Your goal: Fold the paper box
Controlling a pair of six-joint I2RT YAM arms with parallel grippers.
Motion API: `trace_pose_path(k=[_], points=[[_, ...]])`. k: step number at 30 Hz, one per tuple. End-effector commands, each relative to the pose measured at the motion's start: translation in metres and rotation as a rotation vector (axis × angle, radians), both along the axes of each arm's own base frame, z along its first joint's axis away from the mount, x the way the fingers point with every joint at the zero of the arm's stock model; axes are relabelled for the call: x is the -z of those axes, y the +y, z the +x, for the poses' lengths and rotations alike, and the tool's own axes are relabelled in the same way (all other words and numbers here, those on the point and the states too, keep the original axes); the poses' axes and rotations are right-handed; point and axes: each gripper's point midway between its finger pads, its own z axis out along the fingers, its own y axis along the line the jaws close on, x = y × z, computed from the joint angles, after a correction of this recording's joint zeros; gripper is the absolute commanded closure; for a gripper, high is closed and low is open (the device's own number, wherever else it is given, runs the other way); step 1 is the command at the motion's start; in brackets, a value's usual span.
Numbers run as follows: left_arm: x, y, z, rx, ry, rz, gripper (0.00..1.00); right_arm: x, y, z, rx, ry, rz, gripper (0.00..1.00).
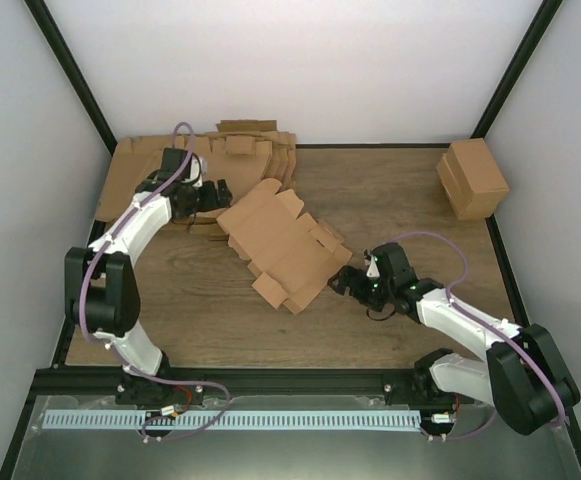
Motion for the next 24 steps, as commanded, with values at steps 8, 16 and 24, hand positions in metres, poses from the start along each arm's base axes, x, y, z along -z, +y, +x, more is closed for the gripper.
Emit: trace_pose_path(k=[8,16,24], points=[[0.005,0.007,0.042,0.053,-0.008,-0.017,0.00,0.005,0.022,-0.005,-0.088,0.011,0.100,0.03],[0.043,-0.015,0.048,0.143,0.109,-0.108,0.21,0.010,0.035,0.005,-0.123,0.029,0.128,0.02],[0.028,-0.044,0.037,0.250,0.092,-0.258,0.31,0.016,0.037,0.012,-0.134,0.033,0.100,0.03]])
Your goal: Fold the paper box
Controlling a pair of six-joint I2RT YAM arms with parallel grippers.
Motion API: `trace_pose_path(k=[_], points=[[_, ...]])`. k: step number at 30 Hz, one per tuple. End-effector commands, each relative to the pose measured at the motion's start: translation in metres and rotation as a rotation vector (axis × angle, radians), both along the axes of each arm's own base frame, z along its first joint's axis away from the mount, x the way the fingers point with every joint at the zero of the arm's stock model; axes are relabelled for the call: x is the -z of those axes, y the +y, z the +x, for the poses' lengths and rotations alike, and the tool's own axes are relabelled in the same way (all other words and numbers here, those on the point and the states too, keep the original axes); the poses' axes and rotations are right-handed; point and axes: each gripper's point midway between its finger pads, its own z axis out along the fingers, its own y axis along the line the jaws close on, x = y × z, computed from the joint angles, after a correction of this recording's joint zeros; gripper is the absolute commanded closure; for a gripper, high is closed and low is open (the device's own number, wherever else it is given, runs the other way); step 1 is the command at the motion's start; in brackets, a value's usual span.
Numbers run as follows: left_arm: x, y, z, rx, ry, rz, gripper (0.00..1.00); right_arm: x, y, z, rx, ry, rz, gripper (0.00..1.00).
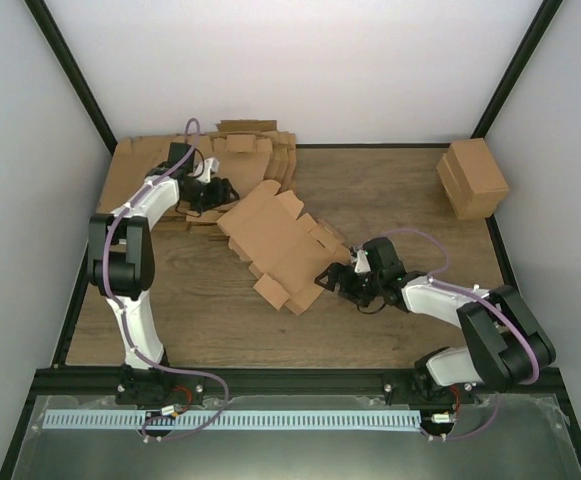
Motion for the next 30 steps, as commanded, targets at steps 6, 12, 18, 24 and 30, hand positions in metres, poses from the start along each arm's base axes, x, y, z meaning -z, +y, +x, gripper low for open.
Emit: trace_pose_path(k=[6,12,18,24,30], points=[[-0.038,-0.029,-0.019,0.115,-0.061,-0.143,0.32,0.005,0.004,0.005,-0.017,-0.007,-0.019,0.02],[-0.042,-0.043,-0.031,0.183,-0.058,-0.201,0.31,0.003,0.003,0.008,-0.010,-0.025,-0.025,0.03],[-0.040,-0.060,-0.045,0.247,-0.028,-0.253,0.34,0.006,0.001,0.007,-0.004,-0.022,-0.034,0.03],[-0.041,-0.076,-0.065,0.309,0.000,-0.246,0.45,0.008,-0.002,0.008,0.003,-0.027,-0.052,0.03],[-0.055,-0.081,-0.090,0.334,-0.019,-0.231,0.70,0.009,-0.009,0.015,0.018,-0.044,-0.094,0.03]])
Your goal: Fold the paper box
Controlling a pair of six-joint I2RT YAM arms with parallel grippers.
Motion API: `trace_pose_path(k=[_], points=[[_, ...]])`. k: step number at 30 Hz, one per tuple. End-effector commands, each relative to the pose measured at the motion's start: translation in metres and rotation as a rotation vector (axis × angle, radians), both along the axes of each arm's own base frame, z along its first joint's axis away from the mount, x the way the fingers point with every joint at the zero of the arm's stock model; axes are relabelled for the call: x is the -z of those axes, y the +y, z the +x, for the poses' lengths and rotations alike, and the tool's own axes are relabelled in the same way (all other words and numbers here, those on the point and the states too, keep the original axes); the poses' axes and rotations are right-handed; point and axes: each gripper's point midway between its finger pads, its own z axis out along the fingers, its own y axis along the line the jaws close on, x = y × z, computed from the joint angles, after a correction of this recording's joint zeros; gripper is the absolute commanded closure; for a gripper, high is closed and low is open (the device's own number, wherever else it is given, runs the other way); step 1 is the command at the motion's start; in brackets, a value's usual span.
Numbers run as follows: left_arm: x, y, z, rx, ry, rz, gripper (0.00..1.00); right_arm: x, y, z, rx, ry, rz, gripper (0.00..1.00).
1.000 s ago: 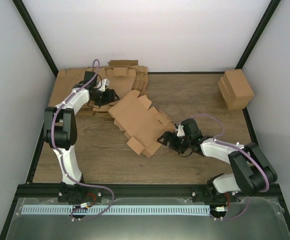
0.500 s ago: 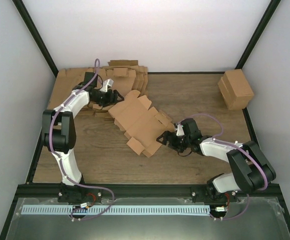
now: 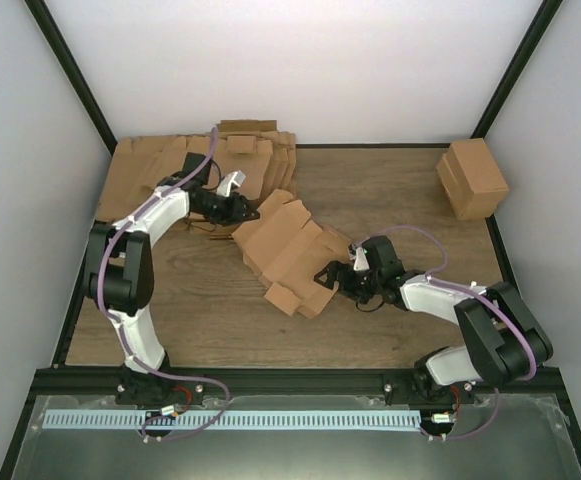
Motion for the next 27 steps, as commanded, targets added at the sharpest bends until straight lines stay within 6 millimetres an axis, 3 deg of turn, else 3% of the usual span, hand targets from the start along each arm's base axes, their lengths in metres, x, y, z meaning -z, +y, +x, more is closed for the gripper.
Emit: trace_pose_path(k=[1,7,10,14,17,20,23,27], points=[[-0.027,-0.003,-0.024,0.035,-0.056,-0.007,0.74,0.009,-0.013,0.008,0.032,-0.006,-0.088,0.03],[-0.028,0.003,-0.058,0.036,-0.046,0.003,0.88,0.007,-0.028,0.018,0.057,-0.018,-0.086,0.03],[-0.024,0.004,-0.077,0.046,-0.034,0.010,0.89,0.006,-0.031,0.020,0.049,-0.023,-0.081,0.03],[-0.009,0.010,-0.093,0.033,-0.013,0.041,0.72,0.004,-0.031,0.020,0.040,-0.020,-0.065,0.04],[-0.001,0.027,-0.084,-0.055,-0.035,0.148,0.50,0.004,-0.030,0.019,0.043,0.000,-0.043,0.09],[-0.006,0.040,-0.069,-0.142,-0.080,0.213,0.36,0.005,-0.030,0.018,0.058,0.012,-0.035,0.19],[-0.005,0.040,-0.058,-0.166,-0.089,0.211,0.31,0.008,-0.031,0.017,0.074,0.022,-0.027,0.29],[0.011,0.040,-0.047,-0.169,-0.062,0.233,0.31,0.010,-0.031,0.017,0.088,0.035,-0.018,0.47]])
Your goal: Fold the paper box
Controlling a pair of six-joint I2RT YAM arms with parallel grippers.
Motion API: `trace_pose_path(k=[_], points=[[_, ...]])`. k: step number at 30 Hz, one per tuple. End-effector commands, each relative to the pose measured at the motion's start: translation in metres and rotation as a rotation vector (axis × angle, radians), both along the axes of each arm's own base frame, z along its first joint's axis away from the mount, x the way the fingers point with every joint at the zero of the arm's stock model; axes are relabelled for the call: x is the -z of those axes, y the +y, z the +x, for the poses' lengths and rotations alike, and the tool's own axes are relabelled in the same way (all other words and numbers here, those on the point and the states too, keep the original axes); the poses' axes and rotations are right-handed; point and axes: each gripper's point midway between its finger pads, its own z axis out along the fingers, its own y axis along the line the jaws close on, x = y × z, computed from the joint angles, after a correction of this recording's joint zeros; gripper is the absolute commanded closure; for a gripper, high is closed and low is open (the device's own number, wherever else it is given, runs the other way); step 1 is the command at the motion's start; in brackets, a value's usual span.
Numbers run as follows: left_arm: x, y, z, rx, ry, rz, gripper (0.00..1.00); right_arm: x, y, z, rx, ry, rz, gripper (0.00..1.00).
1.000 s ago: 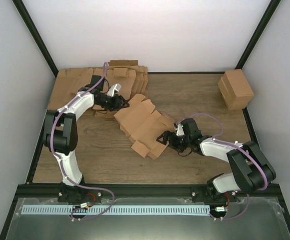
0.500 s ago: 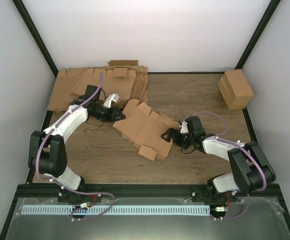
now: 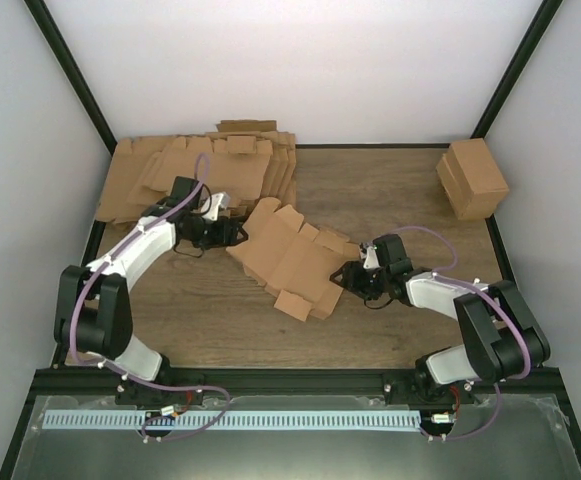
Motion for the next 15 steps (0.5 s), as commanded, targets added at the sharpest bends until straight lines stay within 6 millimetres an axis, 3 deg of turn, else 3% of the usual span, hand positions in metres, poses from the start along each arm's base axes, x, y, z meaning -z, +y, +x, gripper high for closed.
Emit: trace_pose_path(k=[1,5,11,15], points=[[0.009,0.003,0.025,-0.037,-0.026,0.035,0.31,0.002,-0.001,0.003,0.022,0.017,0.011,0.51],[0.020,-0.007,0.027,0.011,0.007,0.002,0.36,0.004,-0.003,0.006,0.030,0.016,-0.005,0.62],[0.025,-0.011,0.024,0.039,0.028,-0.015,0.63,0.002,-0.008,0.015,0.024,0.000,-0.070,0.86],[0.022,-0.009,0.011,0.042,0.031,-0.014,0.61,-0.006,-0.014,0.021,0.007,-0.043,-0.140,0.99]])
